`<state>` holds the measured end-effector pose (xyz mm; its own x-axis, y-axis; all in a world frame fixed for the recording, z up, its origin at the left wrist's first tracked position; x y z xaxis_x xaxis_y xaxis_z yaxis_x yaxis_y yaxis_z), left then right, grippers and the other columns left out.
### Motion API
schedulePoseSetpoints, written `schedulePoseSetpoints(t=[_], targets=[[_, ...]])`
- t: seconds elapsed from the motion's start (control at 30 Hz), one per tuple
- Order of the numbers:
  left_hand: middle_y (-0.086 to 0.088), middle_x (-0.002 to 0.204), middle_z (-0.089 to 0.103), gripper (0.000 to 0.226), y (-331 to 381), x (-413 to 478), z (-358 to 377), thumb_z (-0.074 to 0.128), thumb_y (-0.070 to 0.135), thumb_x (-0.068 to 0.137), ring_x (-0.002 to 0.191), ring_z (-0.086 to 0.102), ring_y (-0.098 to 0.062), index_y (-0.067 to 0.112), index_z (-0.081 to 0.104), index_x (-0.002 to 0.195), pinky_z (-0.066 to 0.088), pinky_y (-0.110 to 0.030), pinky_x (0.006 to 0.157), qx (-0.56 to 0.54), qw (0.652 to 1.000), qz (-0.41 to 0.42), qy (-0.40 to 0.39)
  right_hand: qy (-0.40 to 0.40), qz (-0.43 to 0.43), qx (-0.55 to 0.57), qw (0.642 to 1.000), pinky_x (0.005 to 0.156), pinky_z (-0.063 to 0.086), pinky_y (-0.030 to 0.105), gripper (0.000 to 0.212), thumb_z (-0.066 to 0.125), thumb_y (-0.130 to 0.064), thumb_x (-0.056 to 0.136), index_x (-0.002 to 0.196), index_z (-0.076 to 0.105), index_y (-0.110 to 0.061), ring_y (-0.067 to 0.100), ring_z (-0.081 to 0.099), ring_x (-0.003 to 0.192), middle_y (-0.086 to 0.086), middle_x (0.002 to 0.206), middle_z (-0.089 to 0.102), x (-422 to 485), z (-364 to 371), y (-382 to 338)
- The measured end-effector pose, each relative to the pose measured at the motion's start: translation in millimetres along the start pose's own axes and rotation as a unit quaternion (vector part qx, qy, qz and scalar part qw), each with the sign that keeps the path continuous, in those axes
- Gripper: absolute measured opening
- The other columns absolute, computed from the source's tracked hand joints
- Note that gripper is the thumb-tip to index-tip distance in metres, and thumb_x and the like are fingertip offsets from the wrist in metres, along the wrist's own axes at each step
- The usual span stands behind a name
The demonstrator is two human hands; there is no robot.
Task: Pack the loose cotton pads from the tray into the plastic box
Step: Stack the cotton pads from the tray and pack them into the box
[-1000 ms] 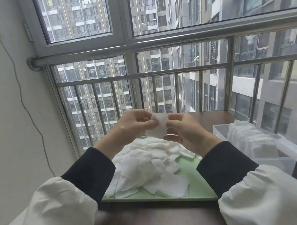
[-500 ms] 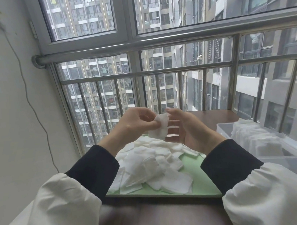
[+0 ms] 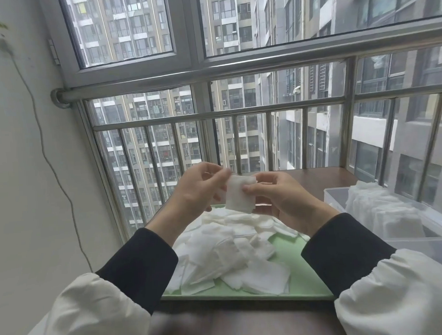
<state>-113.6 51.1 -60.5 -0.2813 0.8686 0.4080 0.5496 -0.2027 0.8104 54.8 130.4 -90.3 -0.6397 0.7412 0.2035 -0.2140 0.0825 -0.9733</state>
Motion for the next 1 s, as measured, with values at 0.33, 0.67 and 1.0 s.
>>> schedulePoseSetpoints(t=[0.33,0.67,1.0], targets=[[-0.003,0.091,0.076,0.007,-9.1,6.4,-2.7,0.071,0.022,0.093,0.070,0.068,-0.012,0.025,0.066,0.098,0.058,-0.028,0.058,0.076,0.997,-0.004,-0.028,0.097,-0.008,-0.009,0.995,0.065,0.057,0.031,0.022,0.064,-0.010,0.091,0.109,0.062,0.002,0.029,0.064,0.094,0.014,0.104,0.064,-1.9,-17.5,-8.4],[0.009,0.099,0.069,0.012,-17.0,11.6,41.7,0.078,0.027,0.087,0.090,0.066,-0.015,0.029,0.073,0.097,0.058,-0.037,0.085,0.353,0.918,0.024,-0.180,0.204,-0.006,-0.109,0.973,0.061,0.058,0.031,0.008,0.065,-0.015,0.089,0.082,0.061,-0.014,0.020,0.066,0.077,0.006,0.087,0.065,-5.2,-31.5,-0.1],[0.021,0.075,0.062,0.017,-30.8,19.9,38.5,0.079,0.035,0.086,0.082,0.066,-0.013,0.038,0.070,0.072,0.056,-0.033,0.071,0.362,0.923,0.028,-0.129,0.199,-0.011,-0.107,0.974,0.068,0.060,0.036,0.006,0.066,-0.014,0.087,0.083,0.063,-0.011,0.019,0.065,0.074,0.004,0.082,0.064,-2.3,-30.0,3.2]])
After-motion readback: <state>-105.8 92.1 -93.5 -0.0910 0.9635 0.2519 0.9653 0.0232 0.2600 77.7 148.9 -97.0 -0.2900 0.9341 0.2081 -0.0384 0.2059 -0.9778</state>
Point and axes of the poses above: each hand's wrist, its own x-axis towards the middle knuckle, its own z-axis out of the palm, y = z × x, the point moved 3 cm from there along x, towards the middle knuckle
